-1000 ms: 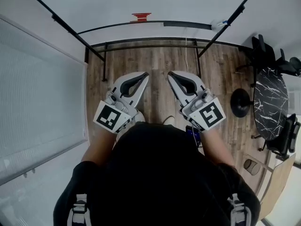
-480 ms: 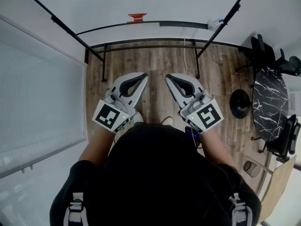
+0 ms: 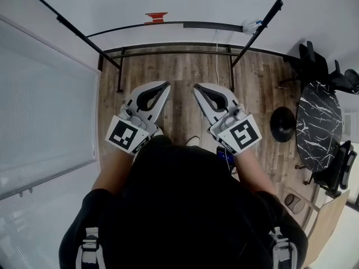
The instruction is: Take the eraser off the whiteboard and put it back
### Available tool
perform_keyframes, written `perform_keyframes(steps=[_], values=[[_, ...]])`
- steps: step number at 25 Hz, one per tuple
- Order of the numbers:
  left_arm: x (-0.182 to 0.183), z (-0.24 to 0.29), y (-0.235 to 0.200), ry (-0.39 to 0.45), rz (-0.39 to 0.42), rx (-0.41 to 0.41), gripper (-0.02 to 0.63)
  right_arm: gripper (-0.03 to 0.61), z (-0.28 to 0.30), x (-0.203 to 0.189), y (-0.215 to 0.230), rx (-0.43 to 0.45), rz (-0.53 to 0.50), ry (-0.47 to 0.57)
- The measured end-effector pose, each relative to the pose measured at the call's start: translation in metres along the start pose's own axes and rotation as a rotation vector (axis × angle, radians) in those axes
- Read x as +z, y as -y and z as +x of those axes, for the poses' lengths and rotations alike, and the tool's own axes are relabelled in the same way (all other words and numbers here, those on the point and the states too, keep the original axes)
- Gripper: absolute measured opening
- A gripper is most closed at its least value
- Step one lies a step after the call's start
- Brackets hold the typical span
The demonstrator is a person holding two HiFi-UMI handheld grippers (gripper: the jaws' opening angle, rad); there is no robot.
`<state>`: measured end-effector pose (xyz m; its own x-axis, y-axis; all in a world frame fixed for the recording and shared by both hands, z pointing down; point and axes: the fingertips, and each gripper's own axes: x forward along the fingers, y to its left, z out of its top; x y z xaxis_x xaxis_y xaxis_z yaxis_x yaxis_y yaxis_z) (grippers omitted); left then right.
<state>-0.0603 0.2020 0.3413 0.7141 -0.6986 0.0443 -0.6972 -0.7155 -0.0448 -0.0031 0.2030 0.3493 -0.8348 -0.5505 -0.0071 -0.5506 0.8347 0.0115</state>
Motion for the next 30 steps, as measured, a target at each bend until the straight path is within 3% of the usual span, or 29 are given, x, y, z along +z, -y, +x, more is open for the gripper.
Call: perform_keyframes(steps=[4,9,17,23,30], values=[[-0.013,0.011,-0.002,-0.029,0.027,0.008,0.0,-0.008,0.004,-0.008,0.015,-0.013,0.012,-0.004],[-0.031,0.032,-0.03,-0.03,-0.002,-0.004,0.0,-0.008,0.029,-0.021,0.043,-0.027,0.006,-0.029],[-0.035,0.095,-0.143,0.042,-0.051,-0.039,0.0,-0.008,0.122,-0.039,0.119,-0.078,-0.011,-0.093],[-0.022,0.149,-0.241,0.059,-0.032,-0.111,0.0,-0.008,0.21,-0.039,0.196,-0.188,-0.036,-0.124],[-0.027,0.198,-0.32,0.067,-0.042,-0.215,0.0,0.014,0.267,-0.045,0.269,-0.418,-0.026,-0.17]])
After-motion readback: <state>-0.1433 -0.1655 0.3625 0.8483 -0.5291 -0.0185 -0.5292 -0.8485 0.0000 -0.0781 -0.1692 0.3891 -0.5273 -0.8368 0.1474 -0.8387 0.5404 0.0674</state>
